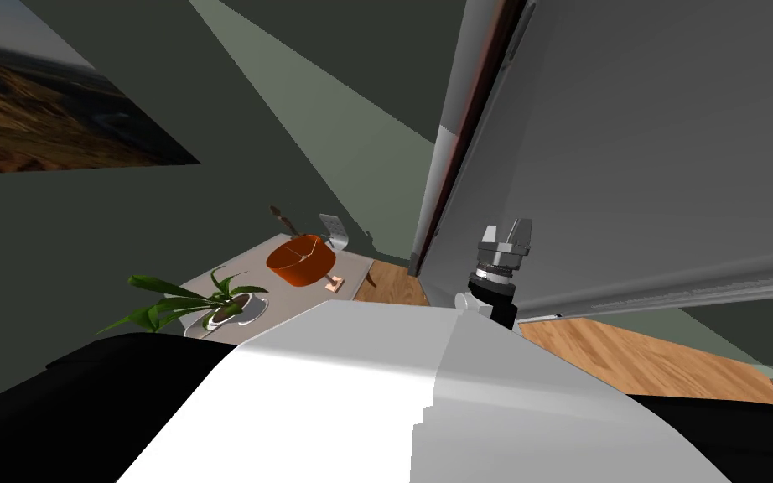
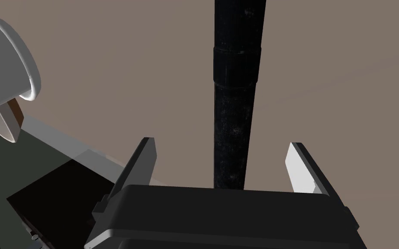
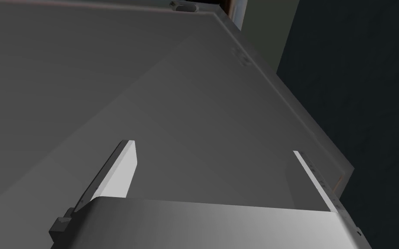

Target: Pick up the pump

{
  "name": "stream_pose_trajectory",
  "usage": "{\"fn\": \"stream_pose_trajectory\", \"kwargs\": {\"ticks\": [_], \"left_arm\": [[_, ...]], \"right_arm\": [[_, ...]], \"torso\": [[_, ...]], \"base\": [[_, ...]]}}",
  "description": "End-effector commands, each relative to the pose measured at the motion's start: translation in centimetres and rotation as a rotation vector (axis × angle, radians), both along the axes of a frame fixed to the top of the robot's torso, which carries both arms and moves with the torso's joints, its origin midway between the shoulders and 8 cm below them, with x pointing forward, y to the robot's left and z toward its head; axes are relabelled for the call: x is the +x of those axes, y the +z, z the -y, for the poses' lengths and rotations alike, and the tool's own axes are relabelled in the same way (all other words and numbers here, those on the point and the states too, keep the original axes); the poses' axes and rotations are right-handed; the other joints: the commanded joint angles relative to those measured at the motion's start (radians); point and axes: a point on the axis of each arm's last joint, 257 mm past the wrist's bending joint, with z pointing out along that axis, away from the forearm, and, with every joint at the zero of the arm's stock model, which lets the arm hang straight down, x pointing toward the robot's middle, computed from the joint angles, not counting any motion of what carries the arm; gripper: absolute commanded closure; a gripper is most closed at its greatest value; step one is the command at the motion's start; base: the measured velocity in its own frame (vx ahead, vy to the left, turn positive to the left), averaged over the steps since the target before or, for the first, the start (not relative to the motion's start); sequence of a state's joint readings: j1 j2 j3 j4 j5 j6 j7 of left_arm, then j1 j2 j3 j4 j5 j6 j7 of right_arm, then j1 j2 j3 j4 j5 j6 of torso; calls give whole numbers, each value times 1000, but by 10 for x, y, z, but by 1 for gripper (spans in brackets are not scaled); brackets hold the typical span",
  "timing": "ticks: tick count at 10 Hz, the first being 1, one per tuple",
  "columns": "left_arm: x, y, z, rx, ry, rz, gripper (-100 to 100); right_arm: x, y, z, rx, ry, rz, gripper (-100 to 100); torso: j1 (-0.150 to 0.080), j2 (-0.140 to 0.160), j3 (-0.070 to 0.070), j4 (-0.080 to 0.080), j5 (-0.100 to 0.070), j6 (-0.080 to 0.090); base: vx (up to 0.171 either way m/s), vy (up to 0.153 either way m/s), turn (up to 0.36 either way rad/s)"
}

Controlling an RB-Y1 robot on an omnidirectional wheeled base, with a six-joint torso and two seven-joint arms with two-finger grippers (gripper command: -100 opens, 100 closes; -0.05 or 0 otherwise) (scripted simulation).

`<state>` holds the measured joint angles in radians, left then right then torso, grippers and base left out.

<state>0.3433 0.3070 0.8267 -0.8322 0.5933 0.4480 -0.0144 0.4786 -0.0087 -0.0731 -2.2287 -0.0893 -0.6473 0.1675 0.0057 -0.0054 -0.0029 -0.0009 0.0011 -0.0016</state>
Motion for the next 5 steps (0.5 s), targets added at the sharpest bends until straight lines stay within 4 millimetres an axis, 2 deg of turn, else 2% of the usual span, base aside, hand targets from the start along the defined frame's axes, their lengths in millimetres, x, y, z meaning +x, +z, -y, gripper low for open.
{"fn": "stream_pose_trajectory", "kwargs": {"ticks": [1, 2, 3, 5], "left_arm": [[0, 0, 0, 0, 0, 0, -100], [0, -1, 1, -6, 3, 0, 0], [7, -9, 10, -4, -5, 2, -100], [14, -17, 19, -3, -14, 5, -100]], "right_arm": [[0, 0, 0, 0, 0, 0, 0], [0, 0, 0, 0, 0, 0, 0], [0, 0, 0, 0, 0, 0, 0], [0, 0, 0, 0, 0, 0, 0]], "torso": [[0, 0, 0, 0, 0, 0], [-2, 1, 0, 0, 0, -1], [-4, 1, 1, 0, -1, -1], [0, 2, 1, 0, 0, -1]], "base": [[19, 45, -64], [3, 8, 10], [-8, 53, 54], [-10, 81, 42]]}}
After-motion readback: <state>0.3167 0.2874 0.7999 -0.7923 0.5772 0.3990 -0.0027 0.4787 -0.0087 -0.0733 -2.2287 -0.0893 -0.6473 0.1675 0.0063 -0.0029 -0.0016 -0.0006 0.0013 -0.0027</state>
